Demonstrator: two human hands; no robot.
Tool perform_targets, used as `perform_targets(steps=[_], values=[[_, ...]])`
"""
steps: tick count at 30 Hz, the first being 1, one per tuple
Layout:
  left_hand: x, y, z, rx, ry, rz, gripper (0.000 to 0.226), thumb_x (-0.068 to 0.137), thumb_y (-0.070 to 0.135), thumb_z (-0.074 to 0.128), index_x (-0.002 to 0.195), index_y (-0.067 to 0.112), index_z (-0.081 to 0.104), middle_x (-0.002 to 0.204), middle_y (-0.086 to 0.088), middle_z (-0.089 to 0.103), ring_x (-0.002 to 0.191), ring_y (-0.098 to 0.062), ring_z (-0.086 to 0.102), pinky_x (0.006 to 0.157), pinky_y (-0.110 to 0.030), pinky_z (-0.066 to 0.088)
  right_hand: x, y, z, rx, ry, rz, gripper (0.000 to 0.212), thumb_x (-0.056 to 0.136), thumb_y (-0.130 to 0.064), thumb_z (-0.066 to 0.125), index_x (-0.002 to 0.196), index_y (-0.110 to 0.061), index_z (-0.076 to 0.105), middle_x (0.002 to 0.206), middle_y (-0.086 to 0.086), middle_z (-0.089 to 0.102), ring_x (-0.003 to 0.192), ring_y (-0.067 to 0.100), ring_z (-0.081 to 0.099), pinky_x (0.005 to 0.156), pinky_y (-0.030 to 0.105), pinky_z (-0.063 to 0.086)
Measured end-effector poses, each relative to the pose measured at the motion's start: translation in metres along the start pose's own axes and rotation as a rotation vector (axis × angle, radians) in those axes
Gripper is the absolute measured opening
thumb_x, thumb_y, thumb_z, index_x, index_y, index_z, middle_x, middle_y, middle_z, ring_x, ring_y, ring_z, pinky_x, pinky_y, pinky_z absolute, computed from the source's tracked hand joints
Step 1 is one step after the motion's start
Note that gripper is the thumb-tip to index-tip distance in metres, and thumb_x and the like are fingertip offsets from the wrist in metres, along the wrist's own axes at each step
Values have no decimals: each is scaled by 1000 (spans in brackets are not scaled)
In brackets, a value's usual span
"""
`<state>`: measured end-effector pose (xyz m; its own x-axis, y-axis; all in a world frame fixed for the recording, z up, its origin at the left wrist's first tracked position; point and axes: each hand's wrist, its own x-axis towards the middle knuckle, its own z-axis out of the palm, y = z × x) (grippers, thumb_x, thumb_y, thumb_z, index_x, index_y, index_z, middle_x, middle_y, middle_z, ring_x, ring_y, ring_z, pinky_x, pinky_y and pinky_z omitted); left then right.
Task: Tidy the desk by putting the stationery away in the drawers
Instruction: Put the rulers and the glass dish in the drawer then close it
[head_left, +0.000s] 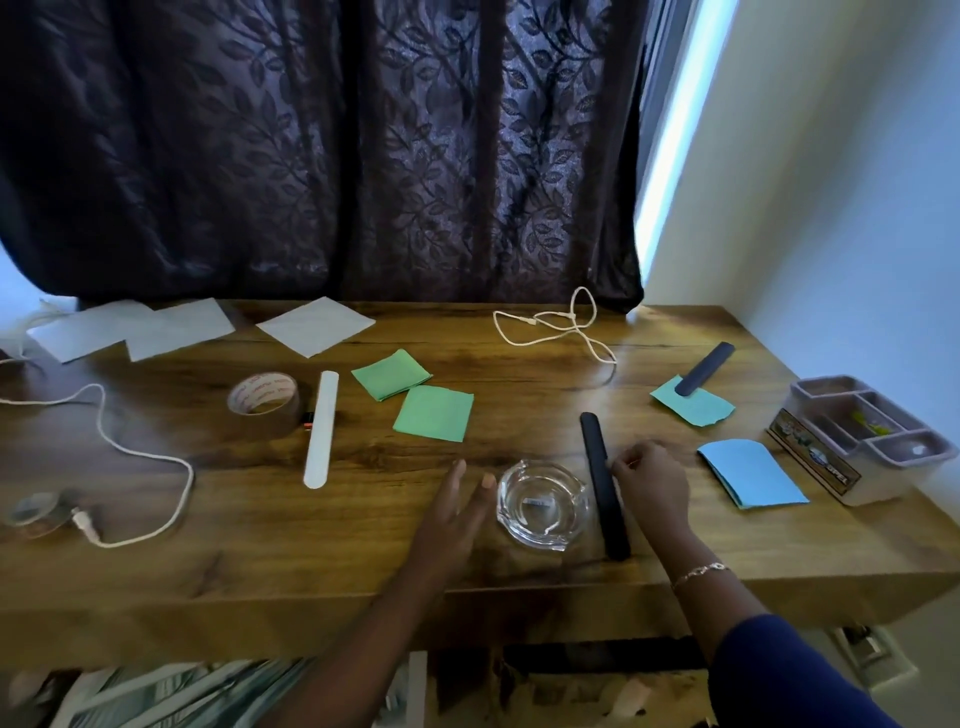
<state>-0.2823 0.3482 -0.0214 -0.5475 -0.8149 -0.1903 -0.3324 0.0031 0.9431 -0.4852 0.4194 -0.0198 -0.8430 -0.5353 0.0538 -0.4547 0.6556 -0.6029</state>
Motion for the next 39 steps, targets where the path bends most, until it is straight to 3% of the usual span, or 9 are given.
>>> perform_targets(steps=[3,6,13,17,20,25,30,34,39], values=[[-7,-4,-18,-13,64,-26,64,91,47,43,146,25,21,155,-2,22,140,-22,26,111,-38,25,-19,-29,0,94,100,-243,9,87,-15,61,88,-6,62,80,5,62,71,16,53,58,25,40],[-11,-8,-41,-76,136,-44,63,90,46,45,146,26,23,155,0,23,140,-21,27,110,-37,27,-34,-65,14,160,-2,-362,6,86,-12,62,89,-8,64,78,2,61,69,15,53,54,22,36],[4,-15,-109,-258,387,-95,51,93,42,42,139,21,39,141,-8,43,126,-28,43,101,-38,38,-47,-142,95,248,-480,-301,5,85,-13,64,88,-11,68,84,5,67,77,19,64,66,28,53],[25,-24,-146,-486,388,-224,31,92,48,39,109,25,51,122,-7,54,110,-26,51,100,-42,42,-51,-186,137,278,-590,-247,14,88,-15,60,93,-5,67,92,11,70,80,19,64,71,29,52],[39,-32,-162,-554,365,-223,40,86,57,41,105,25,56,121,-5,57,112,-25,52,102,-45,42,-54,-211,162,262,-592,-191,16,91,-16,55,96,-5,66,91,10,67,85,23,64,77,31,53],[62,-48,-172,-580,319,-251,94,57,78,45,131,20,51,132,-6,54,115,-25,53,102,-46,42,-57,-231,188,186,-573,-132,20,90,-17,55,91,0,66,93,15,69,82,25,64,74,35,53],[65,-41,-177,-707,269,-302,56,91,52,38,120,9,59,114,-13,65,102,-26,63,80,-36,53,-59,-236,193,156,-556,-122,20,88,-20,60,89,-2,67,91,13,68,78,23,61,72,32,52],[63,-38,-170,-727,261,-302,40,93,46,41,97,12,60,100,-15,67,92,-28,63,79,-40,52,-60,-232,187,154,-551,-104,18,88,-14,58,95,-3,70,99,12,69,91,26,64,82,38,54],[49,-28,-154,-603,251,-211,36,96,44,34,87,19,58,101,-14,68,90,-25,64,79,-36,53,-58,-212,163,146,-515,-104,16,88,-10,57,97,-3,68,101,11,67,91,21,61,65,25,48]])
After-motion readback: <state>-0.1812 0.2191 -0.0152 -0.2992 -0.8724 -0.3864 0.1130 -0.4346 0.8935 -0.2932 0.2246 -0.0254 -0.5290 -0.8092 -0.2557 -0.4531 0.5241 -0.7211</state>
